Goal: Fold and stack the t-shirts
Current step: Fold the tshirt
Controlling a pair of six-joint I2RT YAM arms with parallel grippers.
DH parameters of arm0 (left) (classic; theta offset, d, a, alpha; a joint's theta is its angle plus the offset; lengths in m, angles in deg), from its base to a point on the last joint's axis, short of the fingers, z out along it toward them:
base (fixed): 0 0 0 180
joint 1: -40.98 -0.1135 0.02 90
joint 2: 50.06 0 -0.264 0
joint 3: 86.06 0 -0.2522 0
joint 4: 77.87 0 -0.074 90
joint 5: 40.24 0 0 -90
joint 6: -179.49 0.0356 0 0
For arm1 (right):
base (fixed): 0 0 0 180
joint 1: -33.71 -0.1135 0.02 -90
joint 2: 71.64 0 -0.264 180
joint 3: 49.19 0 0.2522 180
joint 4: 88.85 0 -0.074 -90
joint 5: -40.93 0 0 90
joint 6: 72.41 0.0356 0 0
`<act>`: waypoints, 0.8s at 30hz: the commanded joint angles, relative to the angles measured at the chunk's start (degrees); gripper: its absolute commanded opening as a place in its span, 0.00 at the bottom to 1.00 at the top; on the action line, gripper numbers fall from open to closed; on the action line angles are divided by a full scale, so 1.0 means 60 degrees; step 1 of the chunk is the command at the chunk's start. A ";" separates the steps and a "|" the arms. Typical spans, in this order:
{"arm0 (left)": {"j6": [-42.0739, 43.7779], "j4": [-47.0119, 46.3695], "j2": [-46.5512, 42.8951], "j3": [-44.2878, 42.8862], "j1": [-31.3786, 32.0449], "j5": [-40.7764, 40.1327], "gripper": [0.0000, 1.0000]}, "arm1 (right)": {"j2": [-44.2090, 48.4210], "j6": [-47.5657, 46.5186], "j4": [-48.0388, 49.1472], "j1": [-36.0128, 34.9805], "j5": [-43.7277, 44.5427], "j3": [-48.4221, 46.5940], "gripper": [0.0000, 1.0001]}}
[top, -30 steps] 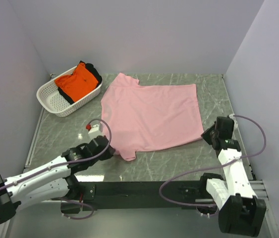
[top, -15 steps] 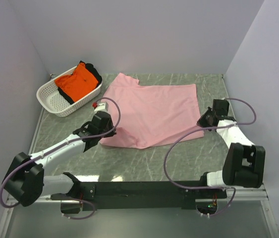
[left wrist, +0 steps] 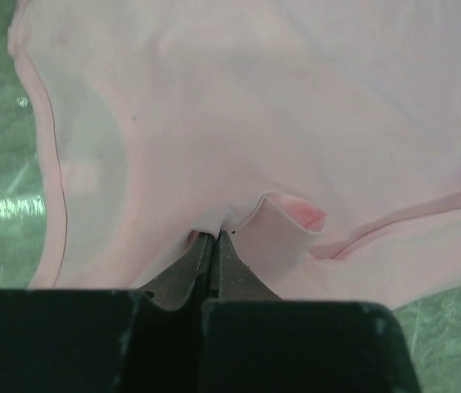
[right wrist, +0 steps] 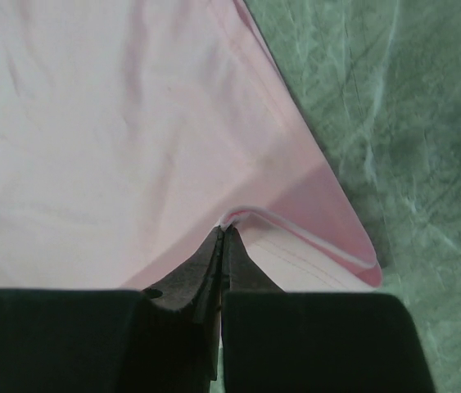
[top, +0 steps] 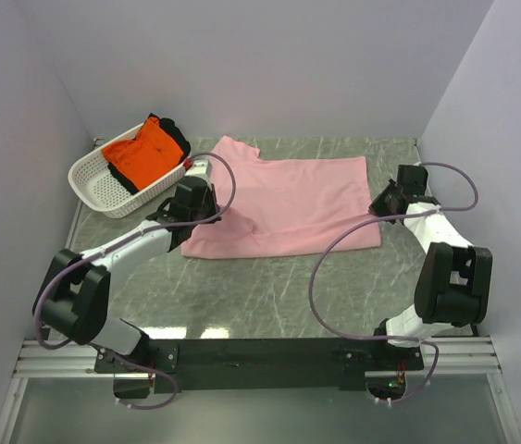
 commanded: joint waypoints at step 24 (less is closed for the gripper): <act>0.1779 -0.0822 0.3552 -0.3183 -0.0778 0.0947 0.00 | -0.1561 -0.0084 0.0195 -0.0075 0.0879 -0.1446 0.00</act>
